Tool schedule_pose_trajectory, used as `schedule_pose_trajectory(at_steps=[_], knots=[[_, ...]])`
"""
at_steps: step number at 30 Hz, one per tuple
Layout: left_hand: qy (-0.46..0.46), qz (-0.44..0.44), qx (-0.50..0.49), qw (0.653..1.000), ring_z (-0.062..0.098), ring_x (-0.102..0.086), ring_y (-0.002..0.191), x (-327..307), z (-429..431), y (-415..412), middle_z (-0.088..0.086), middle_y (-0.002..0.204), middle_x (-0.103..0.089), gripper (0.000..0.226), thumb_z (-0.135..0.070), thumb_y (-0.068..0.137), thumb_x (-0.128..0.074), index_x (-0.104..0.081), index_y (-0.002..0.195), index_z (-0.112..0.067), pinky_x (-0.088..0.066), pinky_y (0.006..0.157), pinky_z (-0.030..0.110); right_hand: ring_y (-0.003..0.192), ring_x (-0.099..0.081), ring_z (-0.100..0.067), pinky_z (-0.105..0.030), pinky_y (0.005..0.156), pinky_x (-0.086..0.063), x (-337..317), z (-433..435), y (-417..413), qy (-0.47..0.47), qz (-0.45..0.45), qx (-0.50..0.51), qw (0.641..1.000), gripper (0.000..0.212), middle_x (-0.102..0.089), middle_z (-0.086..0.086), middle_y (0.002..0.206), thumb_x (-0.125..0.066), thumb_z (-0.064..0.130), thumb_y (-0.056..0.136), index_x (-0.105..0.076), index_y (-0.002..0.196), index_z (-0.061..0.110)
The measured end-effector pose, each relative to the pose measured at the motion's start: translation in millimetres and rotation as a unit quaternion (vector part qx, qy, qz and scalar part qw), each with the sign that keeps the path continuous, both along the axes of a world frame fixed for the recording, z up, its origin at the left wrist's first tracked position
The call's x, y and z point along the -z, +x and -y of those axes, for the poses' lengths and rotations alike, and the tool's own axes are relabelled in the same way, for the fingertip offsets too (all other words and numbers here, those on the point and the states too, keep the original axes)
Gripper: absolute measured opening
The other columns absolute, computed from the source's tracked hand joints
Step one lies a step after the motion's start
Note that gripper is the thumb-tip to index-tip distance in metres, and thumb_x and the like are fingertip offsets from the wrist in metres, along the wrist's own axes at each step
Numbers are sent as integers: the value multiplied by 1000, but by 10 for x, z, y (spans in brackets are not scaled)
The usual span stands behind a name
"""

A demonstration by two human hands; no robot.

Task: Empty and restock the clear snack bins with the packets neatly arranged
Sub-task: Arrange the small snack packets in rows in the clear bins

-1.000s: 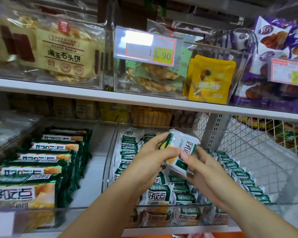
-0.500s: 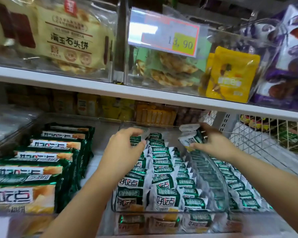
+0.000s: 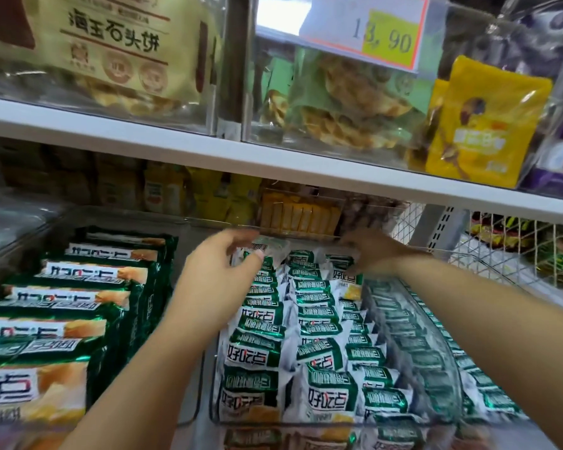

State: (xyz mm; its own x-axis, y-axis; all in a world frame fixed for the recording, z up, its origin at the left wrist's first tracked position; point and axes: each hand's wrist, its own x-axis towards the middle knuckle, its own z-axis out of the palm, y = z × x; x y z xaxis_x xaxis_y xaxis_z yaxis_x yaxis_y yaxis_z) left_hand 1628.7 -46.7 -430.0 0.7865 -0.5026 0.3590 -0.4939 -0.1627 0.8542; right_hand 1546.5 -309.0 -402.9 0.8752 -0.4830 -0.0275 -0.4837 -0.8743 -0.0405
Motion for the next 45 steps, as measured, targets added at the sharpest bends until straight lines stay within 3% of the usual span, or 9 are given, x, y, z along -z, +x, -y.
schedule_pose_trajectory(at_steps=[10, 16, 20, 23, 27, 32, 36, 40, 45], knots=[[-7, -44, -32, 999, 13, -55, 114, 175, 19, 83, -7, 119, -63, 27, -26, 92, -60, -61, 120, -25, -44, 100, 35, 96, -61, -9, -27, 90, -50, -7, -401, 45, 43, 149, -16, 988, 20, -62, 13, 110, -59, 30, 92, -63, 112, 28], [-12, -33, -33, 999, 9, -55, 110, 182, 4, 78, -10, 116, -62, 23, -25, 93, -59, -61, 116, -29, -41, 89, 26, 124, -47, -16, -22, 92, -38, 36, -926, 443, 125, 96, -72, 985, 67, -44, 7, 143, -69, 45, 82, -40, 140, 28], [-8, -18, -34, 999, 7, -53, 106, 169, -34, 79, -10, 116, -61, 25, -24, 94, -58, -60, 119, -27, -39, 86, 23, 106, -54, -10, -15, 75, -41, 64, -973, 513, 123, 152, -42, 980, 49, -54, 8, 130, -73, 29, 80, -52, 125, 31], [31, 46, -21, 998, 10, -47, 118, 135, -57, 80, -5, 128, -55, 38, -24, 93, -59, -53, 130, -24, -38, 98, 26, 93, -58, -9, -14, 68, -44, -47, -1003, 337, 152, 264, -7, 952, 30, -62, 8, 112, -70, 32, 82, -60, 110, 31], [59, 130, 46, 989, 9, -39, 129, 1, -93, 24, -11, 136, -47, 58, -39, 88, -63, -39, 141, -34, -35, 108, 33, 95, -66, -26, -46, 94, -51, -101, -1038, 2, 370, 277, 43, 886, 31, -70, -11, 106, -62, 49, 83, -70, 99, 23], [-26, 31, 126, 991, -1, -63, 79, -163, -92, -162, -13, 92, -64, 39, -46, 87, -61, -48, 123, -45, -47, 68, 12, 91, -58, -32, -48, 92, -45, -149, -1148, -298, 501, 243, 42, 829, 65, -63, -27, 115, -62, 63, 74, -69, 106, 7], [-58, -7, 168, 984, 10, -64, 68, -255, -54, -267, -13, 69, -59, 30, -35, 86, -67, -52, 110, -44, -48, 65, 18, 100, -65, -33, -48, 94, -49, -212, -1203, -550, 456, 264, 9, 850, 61, -71, -8, 108, -52, 69, 69, -69, 105, 23], [-46, -14, 224, 973, 6, -67, 83, -279, -3, -360, -19, 102, -64, 38, -28, 84, -71, -53, 111, -47, -57, 78, 27, 97, -63, 3, -26, 85, -52, -336, -1295, -799, 283, 265, -97, 917, 46, -68, 20, 105, -73, 55, 64, -62, 107, 40], [-12, 36, 175, 984, -6, -61, 80, -250, 12, -324, -21, 103, -60, 31, -27, 91, -62, -54, 118, -39, -48, 67, 8, 92, -63, 0, -19, 81, -48, -352, -934, -841, 138, 255, -51, 956, 29, -69, 16, 100, -77, 24, 77, -62, 102, 31]])
